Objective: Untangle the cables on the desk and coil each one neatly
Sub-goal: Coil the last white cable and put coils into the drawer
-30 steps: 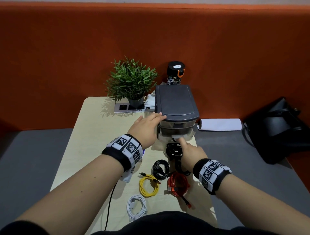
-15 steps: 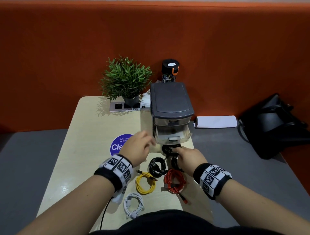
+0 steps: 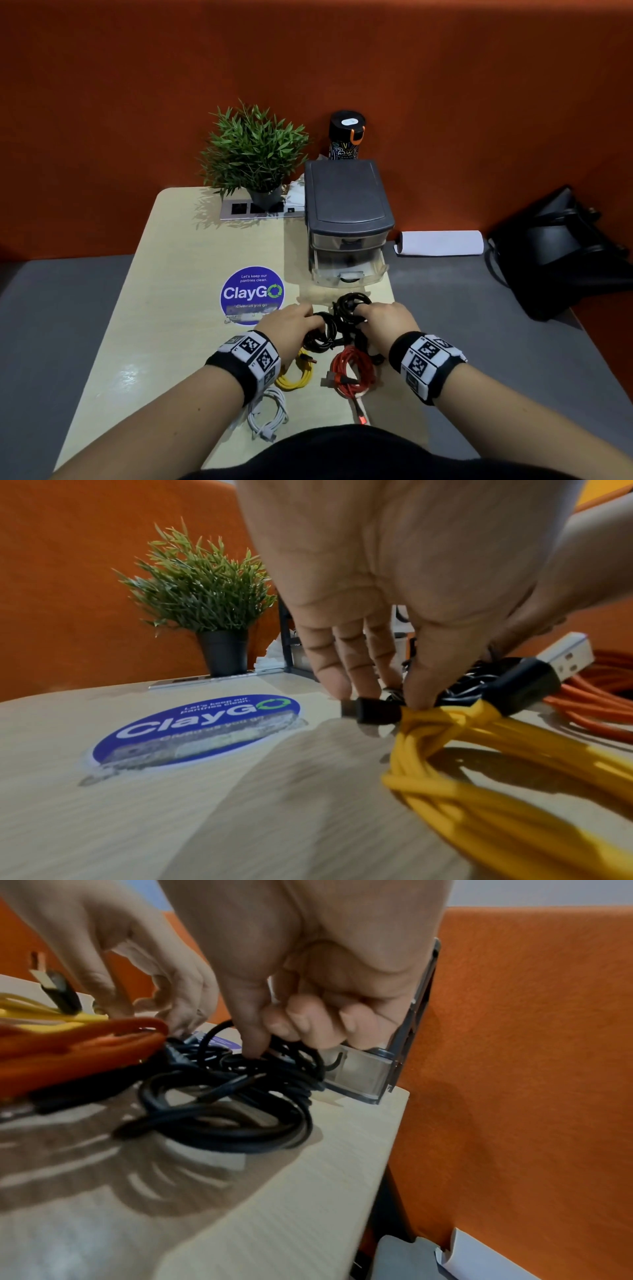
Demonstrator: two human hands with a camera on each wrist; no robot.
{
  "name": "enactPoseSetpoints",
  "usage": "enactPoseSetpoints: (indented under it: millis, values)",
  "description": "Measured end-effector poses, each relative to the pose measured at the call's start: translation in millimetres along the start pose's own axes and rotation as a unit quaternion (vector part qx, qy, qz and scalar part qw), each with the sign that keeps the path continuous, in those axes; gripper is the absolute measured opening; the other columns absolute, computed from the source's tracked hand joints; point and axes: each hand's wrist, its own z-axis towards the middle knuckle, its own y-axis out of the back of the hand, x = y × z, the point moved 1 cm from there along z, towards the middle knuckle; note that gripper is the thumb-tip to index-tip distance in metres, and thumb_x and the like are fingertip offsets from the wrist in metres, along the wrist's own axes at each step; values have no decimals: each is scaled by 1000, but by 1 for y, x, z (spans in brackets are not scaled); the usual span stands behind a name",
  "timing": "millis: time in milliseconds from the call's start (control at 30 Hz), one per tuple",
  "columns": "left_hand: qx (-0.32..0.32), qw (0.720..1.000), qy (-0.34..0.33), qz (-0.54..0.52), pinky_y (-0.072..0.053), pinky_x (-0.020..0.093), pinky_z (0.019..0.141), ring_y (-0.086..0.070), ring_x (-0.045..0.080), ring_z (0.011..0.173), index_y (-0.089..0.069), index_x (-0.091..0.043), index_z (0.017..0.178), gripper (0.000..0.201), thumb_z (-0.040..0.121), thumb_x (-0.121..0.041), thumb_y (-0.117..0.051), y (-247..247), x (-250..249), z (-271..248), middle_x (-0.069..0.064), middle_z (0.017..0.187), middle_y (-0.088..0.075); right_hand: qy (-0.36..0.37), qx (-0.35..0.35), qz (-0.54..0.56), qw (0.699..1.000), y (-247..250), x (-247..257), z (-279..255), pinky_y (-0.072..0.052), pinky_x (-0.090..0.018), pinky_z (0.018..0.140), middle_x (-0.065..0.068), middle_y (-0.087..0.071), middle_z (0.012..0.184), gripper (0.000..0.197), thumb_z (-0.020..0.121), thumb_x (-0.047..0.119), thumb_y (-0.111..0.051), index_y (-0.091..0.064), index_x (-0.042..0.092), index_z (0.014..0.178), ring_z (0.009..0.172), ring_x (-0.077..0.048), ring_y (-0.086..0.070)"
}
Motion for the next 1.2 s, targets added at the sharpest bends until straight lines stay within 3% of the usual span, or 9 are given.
enactPoseSetpoints:
  millis: [267, 367, 433, 567, 667, 800, 900, 1033, 1200]
  values:
    - [12, 1000, 29, 7, -47, 35, 85, -48, 20, 109, -46, -26, 125, 50, 81, -10, -65, 1, -6, 7, -2, 118, -43, 15, -109, 144, 983, 8, -16, -20, -34, -26, 84, 5, -67, 105, 26, 93, 26, -54, -66, 31, 116, 99, -27, -57]
    - [23, 998, 34, 36, -45, 35, 87, -47, 22, 111, -51, -21, 125, 44, 83, -16, -65, 6, -7, 9, 2, 121, -43, 35, -160, 211, 964, 17, -14, -25, -36, -26, 81, 6, -54, 95, 21, 85, 22, -68, -73, 25, 105, 93, -25, -53]
    - [31, 997, 41, 57, -44, 34, 88, -46, 22, 113, -54, -19, 124, 43, 82, -20, -67, 10, -7, 9, 3, 123, -43, 70, -180, 225, 955, 28, -11, -25, -41, -29, 86, 9, -49, 109, 15, 80, 21, -74, -74, 24, 95, 95, -20, -51]
    - [41, 996, 35, 65, -45, 32, 91, -46, 19, 113, -57, -20, 123, 43, 82, -28, -67, 14, -7, 7, 0, 126, -43, 66, -88, 287, 952, 47, -9, -16, -33, -19, 92, 18, -35, 138, 8, 85, 24, -69, -71, 23, 93, 106, -4, -46]
    - [60, 997, 31, 48, -45, 34, 93, -44, 19, 113, -53, -28, 127, 49, 81, -26, -69, 15, -4, 4, -1, 124, -41, 44, -38, 295, 954, 52, -10, -1, -34, -21, 95, 14, -36, 144, 10, 86, 26, -68, -69, 23, 95, 114, -9, -49]
    - [41, 997, 50, 36, -47, 35, 90, -47, 21, 108, -52, -31, 121, 46, 82, -12, -66, 10, -2, 3, 1, 119, -44, 25, 7, 263, 964, 48, -9, 7, -30, -20, 94, 8, -40, 138, 9, 86, 28, -67, -67, 24, 94, 118, -12, -45]
    - [31, 998, 62, 12, -49, 32, 85, -52, 21, 102, -57, -26, 111, 27, 85, -19, -63, 10, 2, 0, 1, 110, -46, 23, 17, 267, 963, 47, -8, 1, -31, -20, 90, 9, -42, 127, 7, 86, 28, -67, -66, 26, 93, 109, -9, -45]
    - [61, 997, 56, -8, -48, 28, 84, -51, 17, 98, -57, -28, 113, 31, 84, -22, -65, 11, 14, -7, -4, 110, -45, 25, 33, 267, 963, 45, -12, -11, -34, -20, 89, 11, -43, 122, 11, 86, 29, -67, -67, 25, 96, 106, -10, -50]
    - [50, 990, 97, -93, -45, 25, 82, -52, 11, 93, -62, -30, 99, 23, 78, -30, -71, 27, 41, -33, -13, 98, -43, 35, 46, 248, 967, 40, -13, -27, -32, -17, 88, 12, -45, 122, 17, 86, 30, -67, -69, 22, 101, 102, -7, -49]
